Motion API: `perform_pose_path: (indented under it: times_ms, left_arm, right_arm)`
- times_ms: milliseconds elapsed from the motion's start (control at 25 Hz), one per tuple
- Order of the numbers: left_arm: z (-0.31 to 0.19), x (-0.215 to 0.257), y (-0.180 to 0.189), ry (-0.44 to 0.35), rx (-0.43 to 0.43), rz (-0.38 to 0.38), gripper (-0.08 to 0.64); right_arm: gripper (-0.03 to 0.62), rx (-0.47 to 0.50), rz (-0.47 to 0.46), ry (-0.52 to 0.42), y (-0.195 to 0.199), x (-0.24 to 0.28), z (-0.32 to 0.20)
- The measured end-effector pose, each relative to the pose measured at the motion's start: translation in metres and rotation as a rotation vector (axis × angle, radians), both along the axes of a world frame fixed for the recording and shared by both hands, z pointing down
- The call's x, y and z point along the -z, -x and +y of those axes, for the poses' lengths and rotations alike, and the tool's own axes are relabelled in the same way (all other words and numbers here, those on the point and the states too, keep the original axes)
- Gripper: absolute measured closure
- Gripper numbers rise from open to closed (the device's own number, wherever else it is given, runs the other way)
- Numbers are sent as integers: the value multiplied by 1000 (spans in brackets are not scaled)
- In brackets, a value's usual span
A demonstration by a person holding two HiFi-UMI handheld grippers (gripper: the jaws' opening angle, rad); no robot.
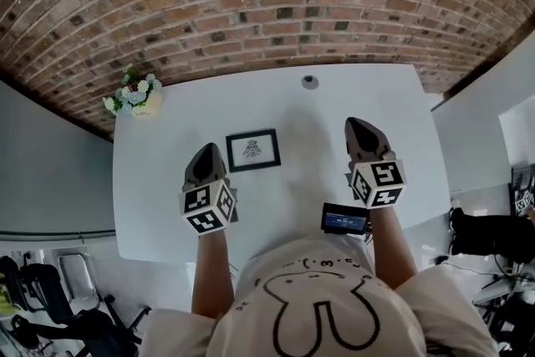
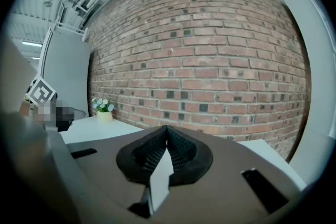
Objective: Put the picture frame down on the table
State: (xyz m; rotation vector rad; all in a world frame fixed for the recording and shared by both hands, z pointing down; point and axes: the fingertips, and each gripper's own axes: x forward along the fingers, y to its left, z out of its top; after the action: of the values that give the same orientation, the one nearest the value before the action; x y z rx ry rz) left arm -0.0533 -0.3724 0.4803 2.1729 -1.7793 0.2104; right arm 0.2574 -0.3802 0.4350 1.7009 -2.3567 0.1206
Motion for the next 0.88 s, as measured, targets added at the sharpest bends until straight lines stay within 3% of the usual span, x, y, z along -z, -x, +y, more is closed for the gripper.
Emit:
perform_pose_path:
  times_ms: [200, 680, 880]
  left_arm:
    - [-6, 43, 0, -135, -25, -38, 549]
    - [-2, 129, -9, -421, -100, -122, 549]
    - [-1, 133, -13, -436, -111, -144, 551]
  right_arm:
    - [575, 4, -3, -138, -2, 39, 3]
    - [575, 24, 36, -288, 4, 94, 20]
    - [575, 27, 56, -310, 8, 101, 23]
